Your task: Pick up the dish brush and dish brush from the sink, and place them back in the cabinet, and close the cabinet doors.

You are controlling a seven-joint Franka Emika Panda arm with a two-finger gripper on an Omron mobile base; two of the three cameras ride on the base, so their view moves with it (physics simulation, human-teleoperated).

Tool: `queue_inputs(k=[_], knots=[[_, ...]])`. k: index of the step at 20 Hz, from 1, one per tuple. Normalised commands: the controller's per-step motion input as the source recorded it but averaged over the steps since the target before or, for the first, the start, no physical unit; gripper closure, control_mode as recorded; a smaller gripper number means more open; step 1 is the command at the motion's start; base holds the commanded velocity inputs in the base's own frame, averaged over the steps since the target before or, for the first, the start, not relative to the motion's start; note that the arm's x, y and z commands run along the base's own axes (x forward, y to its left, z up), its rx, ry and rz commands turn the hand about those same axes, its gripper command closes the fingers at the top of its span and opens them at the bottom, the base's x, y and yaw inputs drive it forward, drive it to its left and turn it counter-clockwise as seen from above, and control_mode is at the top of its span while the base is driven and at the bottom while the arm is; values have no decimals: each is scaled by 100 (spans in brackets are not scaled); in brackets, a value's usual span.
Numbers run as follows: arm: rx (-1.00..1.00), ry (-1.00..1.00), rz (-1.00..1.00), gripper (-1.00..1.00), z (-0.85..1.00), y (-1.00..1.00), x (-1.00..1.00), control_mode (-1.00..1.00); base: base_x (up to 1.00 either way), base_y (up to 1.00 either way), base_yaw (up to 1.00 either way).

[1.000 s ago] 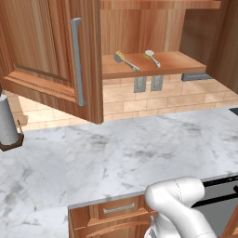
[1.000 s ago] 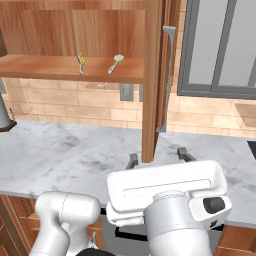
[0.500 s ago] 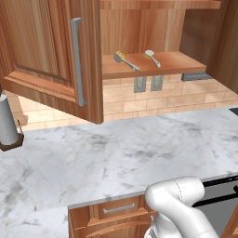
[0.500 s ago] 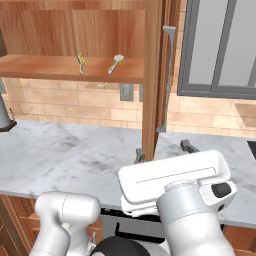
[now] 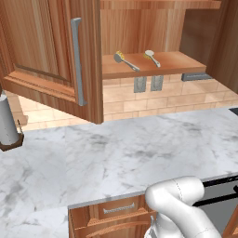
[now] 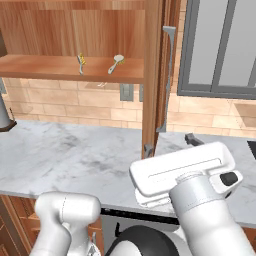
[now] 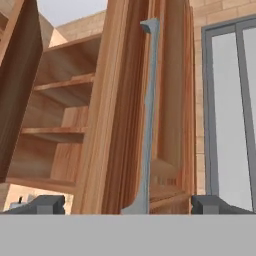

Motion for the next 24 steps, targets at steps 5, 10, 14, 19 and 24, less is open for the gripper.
queue_inputs(k=[5, 10, 14, 19, 24], knots=[[1, -1, 7, -100, 0, -14, 20, -100, 0, 0, 0], [0, 0, 6, -100, 0, -7, 19, -100, 0, 0, 0], [0, 0, 6, -100, 0, -5, 21, -100, 0, 0, 0], [0, 0, 7, -100, -1, -2, 26, -100, 0, 0, 0], [0, 0, 7, -100, -4, 0, 30, -100, 0, 0, 0]])
